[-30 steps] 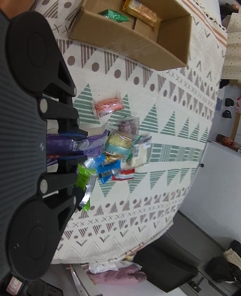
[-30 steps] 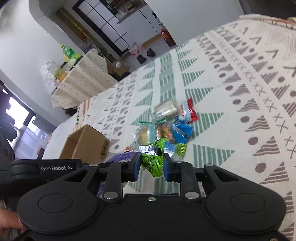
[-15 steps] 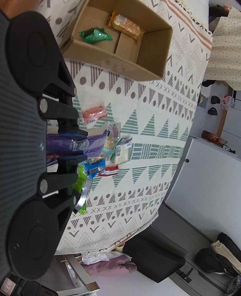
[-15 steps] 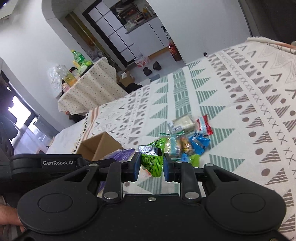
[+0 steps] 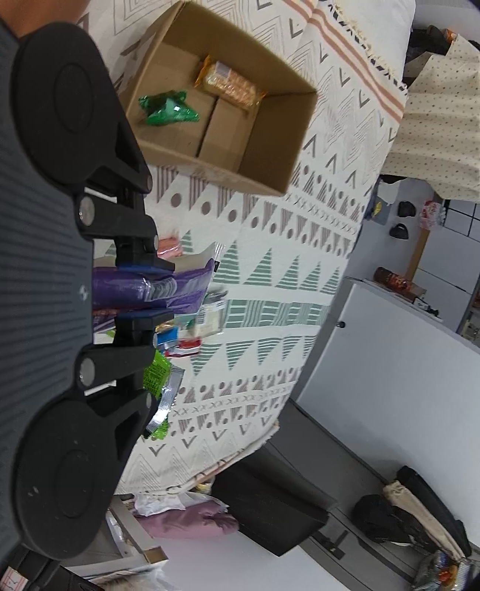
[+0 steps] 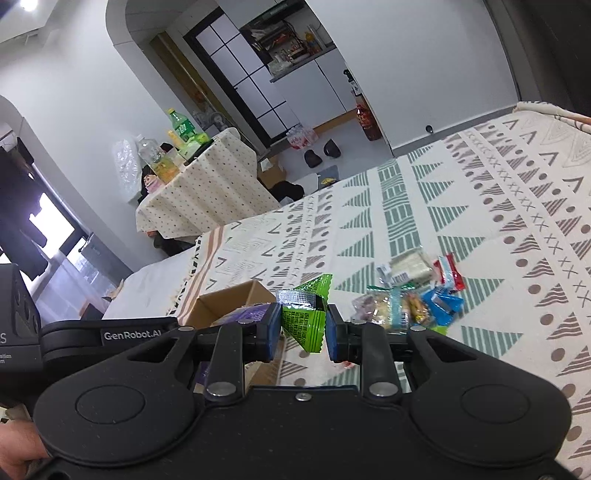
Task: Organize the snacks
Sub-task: 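Carry purple bar and green packet with both tools over the box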
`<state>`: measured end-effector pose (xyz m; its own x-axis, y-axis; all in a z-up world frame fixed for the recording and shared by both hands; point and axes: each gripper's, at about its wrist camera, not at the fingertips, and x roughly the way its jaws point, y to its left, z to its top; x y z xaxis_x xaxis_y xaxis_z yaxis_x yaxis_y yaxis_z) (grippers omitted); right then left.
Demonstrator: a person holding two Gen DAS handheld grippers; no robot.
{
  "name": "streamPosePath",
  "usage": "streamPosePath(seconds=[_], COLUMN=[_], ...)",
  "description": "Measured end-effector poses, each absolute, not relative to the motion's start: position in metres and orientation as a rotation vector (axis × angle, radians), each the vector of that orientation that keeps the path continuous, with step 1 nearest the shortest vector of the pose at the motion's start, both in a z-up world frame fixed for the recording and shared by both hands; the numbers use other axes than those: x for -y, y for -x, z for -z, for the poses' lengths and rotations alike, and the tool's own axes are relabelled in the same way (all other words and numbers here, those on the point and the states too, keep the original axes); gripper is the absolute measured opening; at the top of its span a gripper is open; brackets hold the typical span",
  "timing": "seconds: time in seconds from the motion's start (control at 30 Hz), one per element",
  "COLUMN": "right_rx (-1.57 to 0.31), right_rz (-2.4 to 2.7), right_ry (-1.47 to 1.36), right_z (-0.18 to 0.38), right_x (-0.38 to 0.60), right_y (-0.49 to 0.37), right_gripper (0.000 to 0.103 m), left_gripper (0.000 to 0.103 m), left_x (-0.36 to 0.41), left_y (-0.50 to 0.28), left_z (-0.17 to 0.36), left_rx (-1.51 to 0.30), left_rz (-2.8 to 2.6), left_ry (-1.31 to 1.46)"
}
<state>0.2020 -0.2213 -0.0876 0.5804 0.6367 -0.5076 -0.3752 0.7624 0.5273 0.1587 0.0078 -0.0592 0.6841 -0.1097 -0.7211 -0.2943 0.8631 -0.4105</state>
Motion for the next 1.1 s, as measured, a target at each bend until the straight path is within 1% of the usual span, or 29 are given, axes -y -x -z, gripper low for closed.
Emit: streamPosePath(seconds=[0.6, 1.1], right_rx=[-0.729, -0.760], right_rz=[-0.625, -0.693], right_ry=[-0.325, -0.278], right_z=[0.068, 0.074], right_x=[0.161, 0.095], right_y=[-0.193, -0.201], right_gripper=[0.025, 0.025], left_gripper=[0.018, 0.018], left_x=[-0.084, -0.149], left_y=[-0.135, -0.139], left_z=[0.045, 0.066], left_rx=[-0.742, -0.724], left_rz=[-0.180, -0.246], left_ry=[0.599, 0.659])
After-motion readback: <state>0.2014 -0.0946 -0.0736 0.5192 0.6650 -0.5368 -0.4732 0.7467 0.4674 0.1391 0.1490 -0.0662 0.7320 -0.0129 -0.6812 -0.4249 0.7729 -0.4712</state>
